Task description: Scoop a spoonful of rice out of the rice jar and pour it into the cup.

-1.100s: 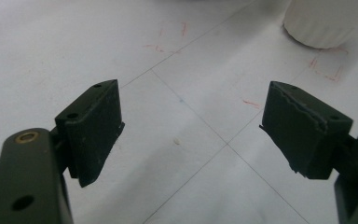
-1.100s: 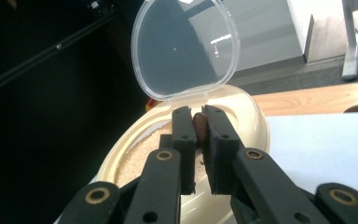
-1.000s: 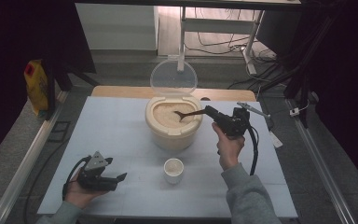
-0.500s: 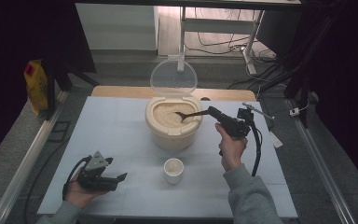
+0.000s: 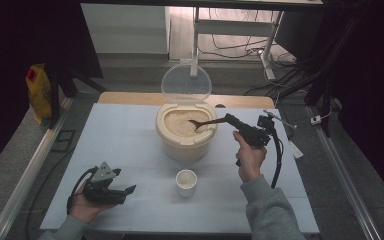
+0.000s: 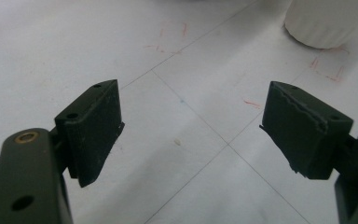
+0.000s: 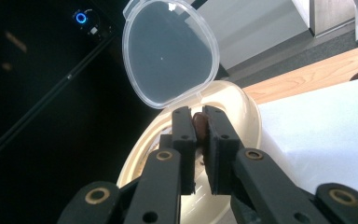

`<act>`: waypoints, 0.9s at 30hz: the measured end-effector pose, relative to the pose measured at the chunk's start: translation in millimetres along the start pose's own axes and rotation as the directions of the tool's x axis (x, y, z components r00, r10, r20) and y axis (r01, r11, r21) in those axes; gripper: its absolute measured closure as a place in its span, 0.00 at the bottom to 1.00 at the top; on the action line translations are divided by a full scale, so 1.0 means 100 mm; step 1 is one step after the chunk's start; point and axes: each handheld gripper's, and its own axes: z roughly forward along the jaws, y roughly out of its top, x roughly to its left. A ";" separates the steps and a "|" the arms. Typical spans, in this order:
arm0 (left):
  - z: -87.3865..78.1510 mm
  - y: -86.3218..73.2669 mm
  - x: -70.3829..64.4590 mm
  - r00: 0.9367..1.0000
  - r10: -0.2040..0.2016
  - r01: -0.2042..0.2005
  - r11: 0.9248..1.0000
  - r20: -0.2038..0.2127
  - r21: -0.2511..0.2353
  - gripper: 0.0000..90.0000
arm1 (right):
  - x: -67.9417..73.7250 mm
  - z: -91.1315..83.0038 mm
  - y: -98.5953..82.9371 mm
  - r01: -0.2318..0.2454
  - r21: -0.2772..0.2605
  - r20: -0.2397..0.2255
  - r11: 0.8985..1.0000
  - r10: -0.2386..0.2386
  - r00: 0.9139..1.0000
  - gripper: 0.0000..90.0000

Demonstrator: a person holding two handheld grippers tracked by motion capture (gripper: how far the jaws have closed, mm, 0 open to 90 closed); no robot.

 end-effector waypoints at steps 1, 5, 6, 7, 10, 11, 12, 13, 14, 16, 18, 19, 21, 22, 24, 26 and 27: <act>0.00 0.00 0.00 1.000 0.000 0.000 1.000 0.000 -0.001 0.22 | 0.00 -0.01 0.01 -0.006 0.002 -0.004 1.000 0.006 1.000 0.92; 0.00 0.00 0.00 1.000 0.001 -0.001 1.000 0.000 0.001 0.22 | -0.02 -0.03 0.03 -0.019 -0.007 -0.013 1.000 0.019 1.000 0.92; 0.00 0.00 0.00 1.000 0.001 -0.001 1.000 -0.001 0.001 0.22 | -0.02 -0.03 0.03 -0.025 -0.015 -0.013 1.000 0.025 1.000 0.92; 0.01 0.00 0.00 1.000 0.000 0.000 1.000 -0.001 0.001 0.22 | -0.02 -0.03 0.03 -0.027 -0.016 -0.015 1.000 0.027 1.000 0.92; 0.01 0.00 0.00 1.000 0.000 0.000 1.000 -0.001 0.001 0.22 | -0.02 -0.05 0.04 -0.025 -0.014 -0.015 1.000 0.025 1.000 0.92; 0.01 0.00 0.00 1.000 0.000 0.000 1.000 -0.001 0.001 0.22 | -0.03 -0.05 0.05 -0.030 -0.017 -0.018 0.999 0.030 0.999 0.92; 0.01 0.00 0.00 1.000 0.000 0.000 1.000 -0.002 0.001 0.22 | -0.03 -0.05 0.05 -0.036 -0.024 -0.021 0.999 0.035 0.999 0.92; 0.01 0.00 0.00 1.000 0.000 0.000 1.000 -0.003 0.002 0.22 | -0.03 -0.06 0.06 -0.036 -0.020 -0.023 0.999 0.035 0.999 0.92; 0.01 0.00 0.00 1.000 0.001 -0.001 1.000 -0.002 0.002 0.22 | -0.03 -0.07 0.06 -0.040 -0.019 -0.024 0.999 0.040 0.999 0.92; 0.01 0.00 0.00 1.000 0.001 -0.001 1.000 -0.003 0.003 0.22 | -0.04 -0.07 0.07 -0.054 -0.019 -0.035 0.998 0.053 0.998 0.93; 0.01 0.00 0.00 1.000 0.002 -0.002 1.000 -0.004 0.004 0.22 | -0.05 -0.08 0.07 -0.063 -0.022 -0.040 0.998 0.062 0.997 0.92; 0.01 0.00 0.00 1.000 0.001 -0.001 1.000 -0.004 0.004 0.22 | -0.05 -0.08 0.08 -0.071 -0.026 -0.040 0.997 0.070 0.997 0.93; 0.01 0.00 0.00 1.000 0.001 -0.001 1.000 -0.004 0.003 0.22 | -0.05 -0.09 0.08 -0.082 -0.022 -0.039 0.996 0.081 0.996 0.92; 0.01 0.00 0.00 1.000 0.001 -0.001 1.000 -0.005 0.003 0.22 | -0.06 -0.09 0.08 -0.090 -0.024 -0.042 0.996 0.089 0.995 0.92; 0.01 0.00 0.00 1.000 0.002 -0.002 1.000 -0.005 0.004 0.22 | -0.07 -0.10 0.08 -0.102 -0.023 -0.040 0.995 0.101 0.994 0.92; 0.01 0.00 -0.01 1.000 0.002 -0.002 1.000 -0.006 0.004 0.22 | -0.09 -0.10 0.08 -0.115 -0.028 -0.044 0.993 0.114 0.993 0.92; 0.01 0.00 0.00 1.000 0.002 -0.002 1.000 -0.006 0.004 0.22 | -0.10 -0.10 0.08 -0.119 -0.025 -0.049 0.993 0.118 0.992 0.92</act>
